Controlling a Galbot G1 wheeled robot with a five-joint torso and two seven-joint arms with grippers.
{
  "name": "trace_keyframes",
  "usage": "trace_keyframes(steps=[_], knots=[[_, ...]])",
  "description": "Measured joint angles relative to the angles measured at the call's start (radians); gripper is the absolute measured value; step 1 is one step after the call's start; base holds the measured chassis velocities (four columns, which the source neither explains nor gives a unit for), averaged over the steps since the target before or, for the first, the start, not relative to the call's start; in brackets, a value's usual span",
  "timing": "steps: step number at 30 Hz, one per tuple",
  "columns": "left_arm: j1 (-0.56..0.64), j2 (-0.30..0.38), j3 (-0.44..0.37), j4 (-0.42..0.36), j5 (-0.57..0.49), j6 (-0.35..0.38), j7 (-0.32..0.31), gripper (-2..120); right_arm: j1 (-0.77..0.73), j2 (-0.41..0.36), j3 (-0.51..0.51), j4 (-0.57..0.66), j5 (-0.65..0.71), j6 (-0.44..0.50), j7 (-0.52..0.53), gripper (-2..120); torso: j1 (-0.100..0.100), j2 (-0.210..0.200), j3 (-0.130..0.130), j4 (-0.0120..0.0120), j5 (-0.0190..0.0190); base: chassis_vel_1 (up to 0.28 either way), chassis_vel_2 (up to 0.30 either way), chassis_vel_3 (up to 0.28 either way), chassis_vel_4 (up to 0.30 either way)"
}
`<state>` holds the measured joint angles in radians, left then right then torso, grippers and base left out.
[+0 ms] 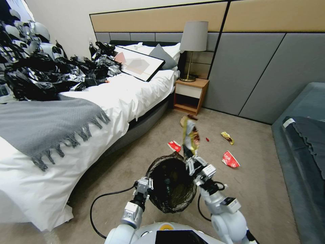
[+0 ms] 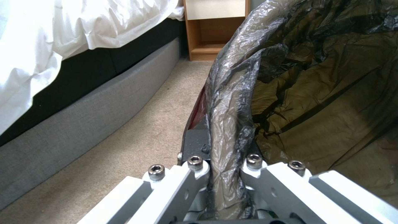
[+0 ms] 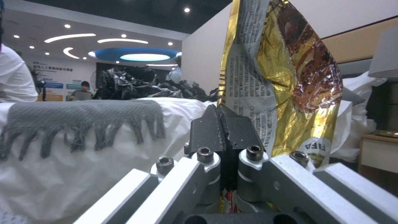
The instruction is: Pick up the trash bin, then pick up the garbage from the floor and place it into the trash bin.
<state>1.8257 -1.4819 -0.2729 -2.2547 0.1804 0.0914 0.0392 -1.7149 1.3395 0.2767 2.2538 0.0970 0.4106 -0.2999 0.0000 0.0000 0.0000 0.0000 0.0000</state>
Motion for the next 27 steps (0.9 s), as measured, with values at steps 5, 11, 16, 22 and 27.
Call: trace_keyframes(steps=[5,11,16,22,27], knots=[[-0.002,0.0,-0.003,0.0,-0.002,0.0,0.0,1,-0.012,0.003,-0.032,-0.027,-0.022,0.017,-0.003,0,0.0,0.0,0.0,0.0,-0.0001,0.0,0.0,0.0,0.0],[-0.006,0.0,-0.004,0.002,-0.004,0.0,0.0,1,-0.023,0.008,-0.052,-0.076,-0.041,0.044,-0.006,0,0.0,0.0,0.0,-0.0001,0.0,0.0,0.0,0.0,0.0],[-0.006,0.0,0.0,0.003,-0.004,0.0,0.0,1,-0.027,0.015,-0.059,-0.129,-0.045,0.058,-0.008,0,0.0,0.0,0.0,0.0,0.0,0.0,0.0,0.0,0.0],[-0.009,0.0,-0.009,0.001,-0.008,0.0,0.0,1,-0.025,0.021,-0.054,-0.184,-0.045,0.08,-0.014,0,0.0,0.0,0.0,0.0,0.0,0.0,0.0,0.0,0.0],[-0.012,-0.003,-0.014,-0.001,-0.01,0.0,0.0,1,-0.036,0.029,-0.051,-0.214,-0.046,0.102,-0.023,0,0.0,0.0,0.0,0.0,0.0,0.0,0.0,0.0,0.0]])
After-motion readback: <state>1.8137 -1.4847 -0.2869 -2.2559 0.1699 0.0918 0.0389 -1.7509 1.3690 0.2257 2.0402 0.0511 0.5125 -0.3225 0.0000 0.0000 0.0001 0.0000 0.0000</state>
